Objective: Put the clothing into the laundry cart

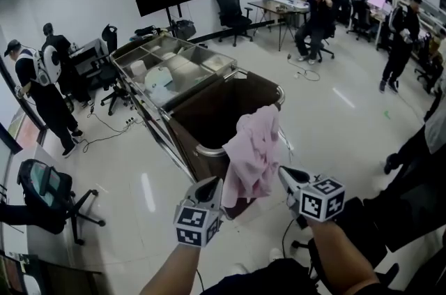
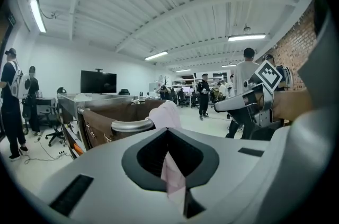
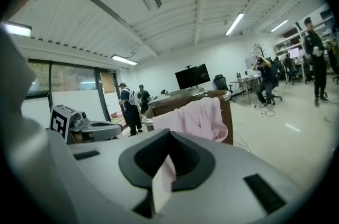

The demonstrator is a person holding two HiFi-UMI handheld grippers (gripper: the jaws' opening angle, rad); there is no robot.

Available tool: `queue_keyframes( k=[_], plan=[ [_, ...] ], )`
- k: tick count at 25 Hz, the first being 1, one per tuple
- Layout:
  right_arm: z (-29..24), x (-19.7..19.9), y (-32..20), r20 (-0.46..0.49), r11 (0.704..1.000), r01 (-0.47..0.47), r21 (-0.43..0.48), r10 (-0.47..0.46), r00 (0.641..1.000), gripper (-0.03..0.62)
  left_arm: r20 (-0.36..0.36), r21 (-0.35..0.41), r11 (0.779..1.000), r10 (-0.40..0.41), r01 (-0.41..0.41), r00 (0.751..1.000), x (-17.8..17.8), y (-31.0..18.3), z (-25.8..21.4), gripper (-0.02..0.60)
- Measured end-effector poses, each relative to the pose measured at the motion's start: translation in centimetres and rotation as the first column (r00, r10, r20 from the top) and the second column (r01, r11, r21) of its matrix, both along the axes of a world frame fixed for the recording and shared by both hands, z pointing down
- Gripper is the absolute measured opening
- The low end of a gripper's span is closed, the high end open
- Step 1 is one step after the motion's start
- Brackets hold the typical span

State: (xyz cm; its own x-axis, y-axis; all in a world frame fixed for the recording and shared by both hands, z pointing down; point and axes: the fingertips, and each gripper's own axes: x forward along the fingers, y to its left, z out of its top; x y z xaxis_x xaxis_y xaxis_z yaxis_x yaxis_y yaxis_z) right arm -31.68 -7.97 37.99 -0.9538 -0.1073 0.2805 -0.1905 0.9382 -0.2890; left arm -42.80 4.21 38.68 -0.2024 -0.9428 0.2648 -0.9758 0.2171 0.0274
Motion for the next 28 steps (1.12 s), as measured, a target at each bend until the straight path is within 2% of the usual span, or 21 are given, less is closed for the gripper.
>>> queue_keyframes(
  k=[6,10,14,19,28],
  plan=[
    [2.3,1.9,-0.4,-0.017,0.999,-0.026,-0.034,0.026,1.000,0.003,-0.007,-0.021,1.000,-0.019,0.019,1.000,1.6,0.4,1.7,0.000],
    [2.3,1.7,-0.7,-0.023,0.999,0.024,-0.034,-0.025,0.999,0.003,-0.025,0.002,0.998,-0.062,0.062,0.998,1.8,-0.5,1.2,0.000],
    [2.3,1.3,-0.4,-0.035,0.997,0.074,-0.002,-0.074,0.997,0.003,-0.034,0.014,0.997,-0.071,0.072,0.997,2.8,-1.3,1.1,0.000],
    [2.8,1.8,-0.3,-0.050,0.994,0.110,0.006,-0.110,0.993,0.003,-0.041,-0.024,0.997,-0.081,0.080,0.996,4.5,-1.4,2.7,0.000],
    [2.8,2.4,-1.2,-0.042,0.991,0.131,-0.004,-0.131,0.990,0.003,-0.026,-0.037,0.994,-0.102,0.101,0.994,4.6,-1.9,2.5,0.000]
  ],
)
